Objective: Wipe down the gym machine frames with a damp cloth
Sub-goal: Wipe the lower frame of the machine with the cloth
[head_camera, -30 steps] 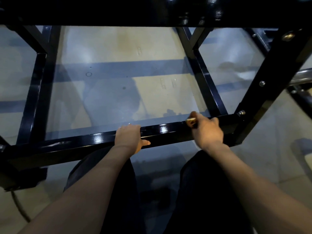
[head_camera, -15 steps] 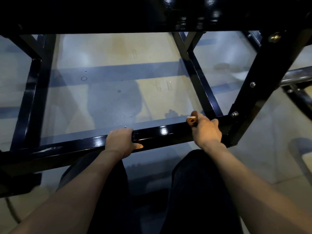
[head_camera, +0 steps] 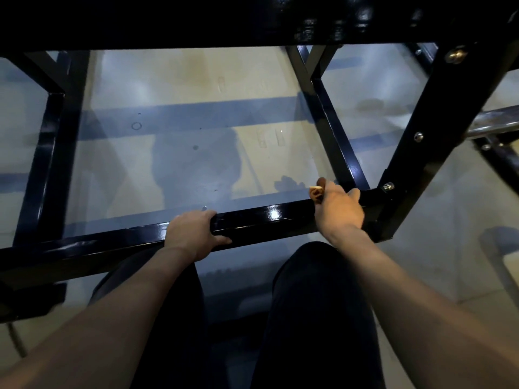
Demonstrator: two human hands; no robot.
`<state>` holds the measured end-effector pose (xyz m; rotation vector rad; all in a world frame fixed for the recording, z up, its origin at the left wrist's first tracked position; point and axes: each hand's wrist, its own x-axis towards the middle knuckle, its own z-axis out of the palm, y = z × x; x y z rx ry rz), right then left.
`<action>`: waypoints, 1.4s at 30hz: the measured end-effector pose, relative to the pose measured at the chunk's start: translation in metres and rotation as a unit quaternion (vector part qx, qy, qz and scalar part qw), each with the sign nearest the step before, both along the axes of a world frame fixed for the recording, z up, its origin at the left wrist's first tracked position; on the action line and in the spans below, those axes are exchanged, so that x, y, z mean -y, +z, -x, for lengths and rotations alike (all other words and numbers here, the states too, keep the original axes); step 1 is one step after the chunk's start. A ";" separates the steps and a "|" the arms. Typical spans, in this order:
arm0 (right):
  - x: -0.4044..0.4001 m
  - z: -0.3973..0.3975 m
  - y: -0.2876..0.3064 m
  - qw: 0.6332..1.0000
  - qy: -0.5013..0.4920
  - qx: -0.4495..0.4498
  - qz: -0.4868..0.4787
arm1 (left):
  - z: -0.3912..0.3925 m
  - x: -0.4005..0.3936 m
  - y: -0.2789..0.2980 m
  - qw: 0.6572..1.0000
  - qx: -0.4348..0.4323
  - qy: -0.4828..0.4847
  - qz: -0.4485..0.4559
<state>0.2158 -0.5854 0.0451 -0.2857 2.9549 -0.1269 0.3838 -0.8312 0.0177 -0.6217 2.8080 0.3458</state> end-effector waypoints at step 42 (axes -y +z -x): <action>-0.061 -0.008 0.007 0.994 0.098 0.028 0.031 | -0.001 -0.010 0.021 0.999 0.035 0.017 -0.008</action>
